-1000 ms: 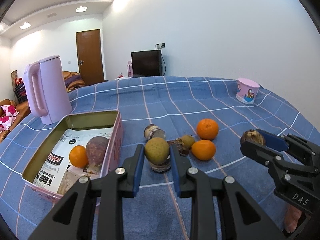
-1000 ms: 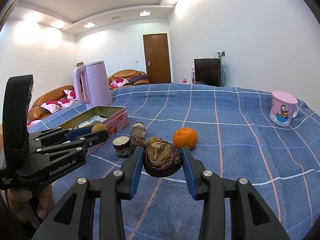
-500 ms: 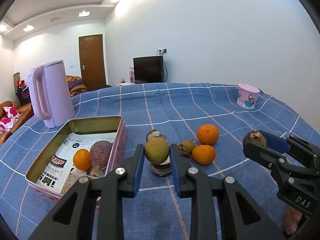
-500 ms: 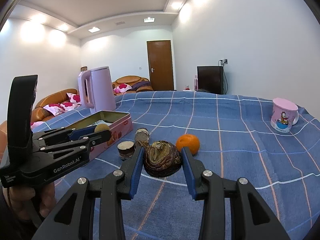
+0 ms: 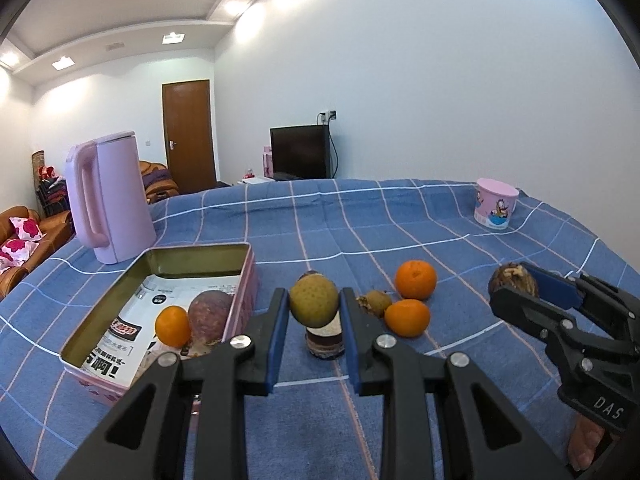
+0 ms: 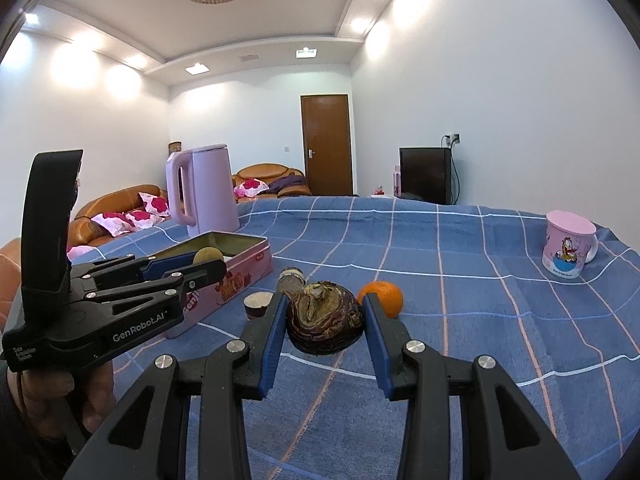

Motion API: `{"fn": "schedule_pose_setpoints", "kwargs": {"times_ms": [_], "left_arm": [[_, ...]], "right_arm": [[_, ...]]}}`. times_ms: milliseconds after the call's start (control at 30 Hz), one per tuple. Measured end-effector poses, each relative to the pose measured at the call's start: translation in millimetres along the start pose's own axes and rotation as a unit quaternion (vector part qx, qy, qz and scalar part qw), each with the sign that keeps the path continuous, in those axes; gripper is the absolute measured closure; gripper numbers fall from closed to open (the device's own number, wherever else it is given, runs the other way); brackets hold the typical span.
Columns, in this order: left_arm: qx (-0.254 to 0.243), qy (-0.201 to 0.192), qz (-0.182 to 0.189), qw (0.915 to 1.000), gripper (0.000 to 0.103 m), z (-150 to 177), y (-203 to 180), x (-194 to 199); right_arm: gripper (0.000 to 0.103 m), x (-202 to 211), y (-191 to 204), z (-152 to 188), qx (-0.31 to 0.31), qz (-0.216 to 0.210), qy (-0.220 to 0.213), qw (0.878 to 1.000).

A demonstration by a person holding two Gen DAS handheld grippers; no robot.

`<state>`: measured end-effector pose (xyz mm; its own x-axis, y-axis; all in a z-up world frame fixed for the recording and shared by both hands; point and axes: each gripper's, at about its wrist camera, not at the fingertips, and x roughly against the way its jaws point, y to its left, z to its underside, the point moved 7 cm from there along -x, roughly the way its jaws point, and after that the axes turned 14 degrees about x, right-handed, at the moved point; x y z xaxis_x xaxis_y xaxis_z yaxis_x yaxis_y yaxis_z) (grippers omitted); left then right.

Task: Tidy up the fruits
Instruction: 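Carry the kiwi-like fruit in the left gripper to the tin while the right carries the brown fruit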

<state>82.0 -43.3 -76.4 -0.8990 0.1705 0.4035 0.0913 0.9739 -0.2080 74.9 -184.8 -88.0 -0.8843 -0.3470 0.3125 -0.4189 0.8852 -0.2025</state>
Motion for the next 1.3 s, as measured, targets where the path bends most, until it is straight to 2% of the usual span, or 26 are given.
{"fn": "schedule_pose_setpoints", "kwargs": {"times_ms": [267,433,667,900,1300], "left_arm": [[0.007,-0.007,-0.022,0.9997,0.076,-9,15,7],[0.027,0.000,-0.049,0.9984,0.076,-15,41,6],[0.045,-0.009,-0.087,0.9952,0.076,-29,78,12],[0.053,0.002,-0.117,0.9917,0.076,-34,110,3],[0.074,0.021,-0.149,0.9858,0.076,-39,159,-14]], "right_arm": [[0.063,-3,0,-9,-0.007,-0.001,0.001,1.000],[0.063,-9,14,-27,0.004,-0.025,-0.006,1.000],[0.063,-28,41,-51,0.025,-0.055,-0.009,0.998],[0.063,-51,73,-74,0.055,-0.084,-0.011,0.995],[0.063,-92,121,-88,0.078,-0.132,0.001,0.988]]}}
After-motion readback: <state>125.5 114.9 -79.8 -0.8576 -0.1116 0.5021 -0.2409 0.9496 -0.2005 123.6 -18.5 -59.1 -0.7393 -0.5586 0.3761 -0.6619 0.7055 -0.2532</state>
